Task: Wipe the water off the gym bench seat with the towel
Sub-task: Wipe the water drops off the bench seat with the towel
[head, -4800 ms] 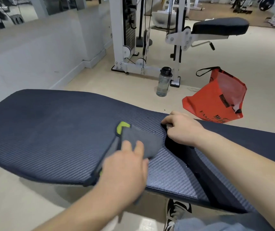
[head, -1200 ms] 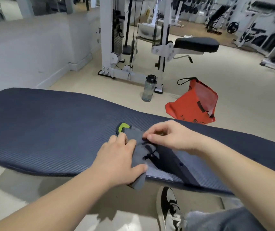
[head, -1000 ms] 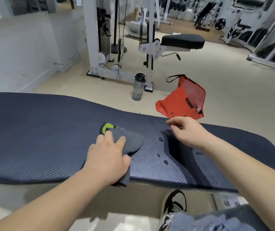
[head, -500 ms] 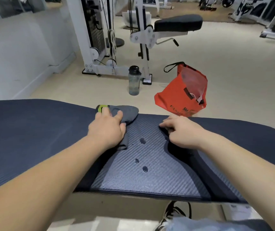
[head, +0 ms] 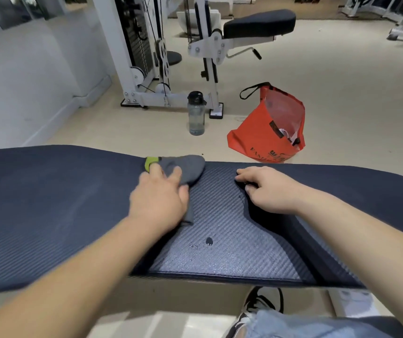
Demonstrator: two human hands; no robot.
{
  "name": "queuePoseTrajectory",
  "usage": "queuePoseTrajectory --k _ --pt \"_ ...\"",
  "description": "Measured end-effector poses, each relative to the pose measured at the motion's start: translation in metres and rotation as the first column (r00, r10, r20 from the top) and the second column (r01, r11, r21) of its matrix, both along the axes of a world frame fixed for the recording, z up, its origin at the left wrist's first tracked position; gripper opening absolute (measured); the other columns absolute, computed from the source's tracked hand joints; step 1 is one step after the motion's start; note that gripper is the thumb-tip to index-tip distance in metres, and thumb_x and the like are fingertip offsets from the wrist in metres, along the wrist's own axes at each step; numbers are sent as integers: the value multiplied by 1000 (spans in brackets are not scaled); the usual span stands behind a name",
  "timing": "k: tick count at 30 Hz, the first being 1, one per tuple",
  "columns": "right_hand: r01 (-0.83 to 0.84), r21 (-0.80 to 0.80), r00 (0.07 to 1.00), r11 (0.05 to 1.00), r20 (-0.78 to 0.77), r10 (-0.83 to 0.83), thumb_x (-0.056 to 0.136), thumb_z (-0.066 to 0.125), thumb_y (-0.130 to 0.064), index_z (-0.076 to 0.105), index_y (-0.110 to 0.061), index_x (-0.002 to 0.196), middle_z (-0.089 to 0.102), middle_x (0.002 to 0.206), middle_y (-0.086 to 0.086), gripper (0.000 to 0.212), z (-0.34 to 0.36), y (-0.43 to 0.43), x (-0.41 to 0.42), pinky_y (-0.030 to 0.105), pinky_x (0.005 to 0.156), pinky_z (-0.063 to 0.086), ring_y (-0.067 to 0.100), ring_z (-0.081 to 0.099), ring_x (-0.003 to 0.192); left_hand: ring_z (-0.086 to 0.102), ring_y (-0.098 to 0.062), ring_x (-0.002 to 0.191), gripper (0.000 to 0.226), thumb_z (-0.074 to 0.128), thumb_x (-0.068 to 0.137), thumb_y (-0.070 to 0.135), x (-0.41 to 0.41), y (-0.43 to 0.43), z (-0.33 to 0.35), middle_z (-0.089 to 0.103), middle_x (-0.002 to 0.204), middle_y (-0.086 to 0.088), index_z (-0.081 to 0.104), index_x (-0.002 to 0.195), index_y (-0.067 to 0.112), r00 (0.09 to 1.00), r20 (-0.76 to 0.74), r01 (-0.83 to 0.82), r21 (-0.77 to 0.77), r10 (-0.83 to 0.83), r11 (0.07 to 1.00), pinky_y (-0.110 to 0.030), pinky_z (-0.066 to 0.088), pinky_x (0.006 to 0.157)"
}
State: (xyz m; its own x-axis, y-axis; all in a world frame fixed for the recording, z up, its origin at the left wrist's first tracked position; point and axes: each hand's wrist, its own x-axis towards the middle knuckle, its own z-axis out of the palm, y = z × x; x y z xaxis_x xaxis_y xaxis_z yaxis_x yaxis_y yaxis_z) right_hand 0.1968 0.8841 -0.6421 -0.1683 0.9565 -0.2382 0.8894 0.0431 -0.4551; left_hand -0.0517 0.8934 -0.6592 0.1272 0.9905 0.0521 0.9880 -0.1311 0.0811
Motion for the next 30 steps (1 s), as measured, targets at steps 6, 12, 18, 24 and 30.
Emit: queuePoseTrajectory --k 6,12,18,24,30 --pt "23 53 999 998 31 -25 94 48 -6 69 -17 132 55 152 -1 44 5 4 -7 38 120 34 22 44 144 48 -26 107 59 30 93 58 13 -109 6 41 119 -3 28 148 36 889 48 458 -40 -456 888 -39 52 72" --pt "25 45 1000 999 -20 -24 96 46 -2 64 -16 139 50 156 -2 48 7 -6 -7 24 119 28 16 41 147 51 -36 114 54 40 98 50 -2 -39 4 43 130 -14 39 148 29 1000 -27 -12 -36 11 999 -47 52 84" --pt "159 97 977 983 -160 -142 95 45 1 69 -13 130 66 138 2 45 17 -7 -3 23 111 36 18 56 133 48 -29 113 59 36 97 54 23 -110 8 40 127 -6 29 151 31 932 37 362 -43 -361 931 -40 52 77" --pt "240 63 971 969 -10 -240 89 47 -7 69 -17 129 67 136 4 47 27 -12 13 40 107 49 25 59 127 52 -36 118 56 36 101 50 6 -27 6 41 136 -15 35 152 28 999 28 -20 -106 23 994 -46 50 88" --pt "182 36 979 983 82 -185 83 47 -14 76 -19 113 65 127 1 42 23 -17 22 50 101 51 27 57 122 50 -30 118 61 30 101 52 52 -68 8 39 134 -9 24 154 22 974 -2 225 -83 -226 971 -42 51 81"
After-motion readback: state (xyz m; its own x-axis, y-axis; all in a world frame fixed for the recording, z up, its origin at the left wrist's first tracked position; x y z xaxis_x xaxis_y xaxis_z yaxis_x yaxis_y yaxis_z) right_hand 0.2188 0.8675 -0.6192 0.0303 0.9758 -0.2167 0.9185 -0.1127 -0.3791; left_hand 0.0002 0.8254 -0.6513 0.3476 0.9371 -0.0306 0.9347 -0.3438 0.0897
